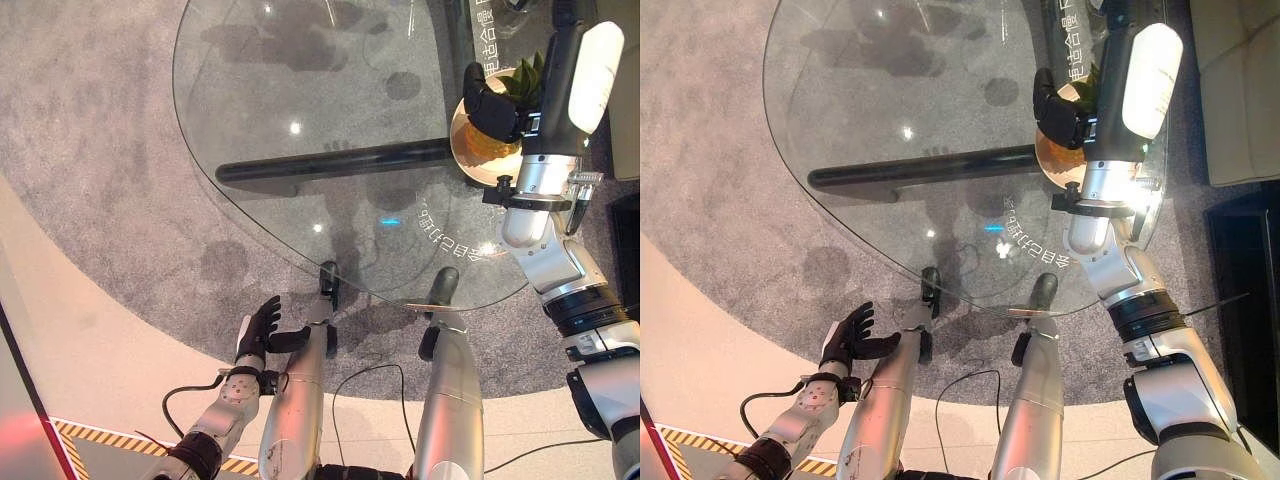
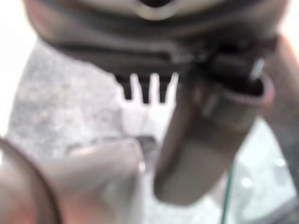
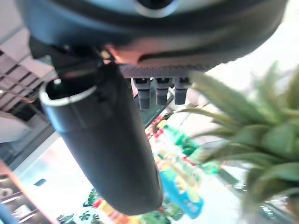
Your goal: Pick up the fruit to the plate
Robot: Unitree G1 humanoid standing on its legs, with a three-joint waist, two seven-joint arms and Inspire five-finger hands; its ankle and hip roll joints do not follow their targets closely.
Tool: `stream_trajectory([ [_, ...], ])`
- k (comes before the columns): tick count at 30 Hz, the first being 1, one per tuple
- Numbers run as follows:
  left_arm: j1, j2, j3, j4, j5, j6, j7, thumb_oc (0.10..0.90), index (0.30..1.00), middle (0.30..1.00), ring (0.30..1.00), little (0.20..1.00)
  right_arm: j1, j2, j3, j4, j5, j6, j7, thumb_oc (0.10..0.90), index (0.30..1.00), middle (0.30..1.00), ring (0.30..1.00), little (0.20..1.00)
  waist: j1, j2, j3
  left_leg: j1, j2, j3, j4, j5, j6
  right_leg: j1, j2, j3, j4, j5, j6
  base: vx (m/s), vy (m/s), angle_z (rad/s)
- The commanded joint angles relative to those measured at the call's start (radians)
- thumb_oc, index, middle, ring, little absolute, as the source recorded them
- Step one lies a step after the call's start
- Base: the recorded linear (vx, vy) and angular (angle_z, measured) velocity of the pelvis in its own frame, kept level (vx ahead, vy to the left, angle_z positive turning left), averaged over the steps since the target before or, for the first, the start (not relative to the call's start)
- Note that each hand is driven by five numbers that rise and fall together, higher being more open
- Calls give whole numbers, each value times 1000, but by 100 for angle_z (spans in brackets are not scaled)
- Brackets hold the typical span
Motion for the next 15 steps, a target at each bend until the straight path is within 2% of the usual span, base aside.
stream_trajectory([
  [1,112,34,39,-15,42,-35,-10,800,900,900,900,900,-39,-72,-18,-175,-44,-65,7,800,900,900,900,900,3,-36,-23,55,-124,101,48,-148,70,87,125,-134,-53,-55,-42,-21,-45,3],
  [10,129,26,88,41,58,-40,-43,800,900,900,900,900,8,-62,-28,-278,-60,-67,81,800,900,900,900,900,2,-57,-23,138,-119,92,35,-155,70,168,124,-141,-48,-72,-40,-13,-46,1],
  [15,142,7,134,124,75,-45,-90,800,900,900,900,900,52,-34,-26,-341,24,-69,196,800,900,900,900,900,2,-74,-23,249,-116,75,0,-156,64,278,132,-141,-68,-88,-40,-15,-103,2],
])
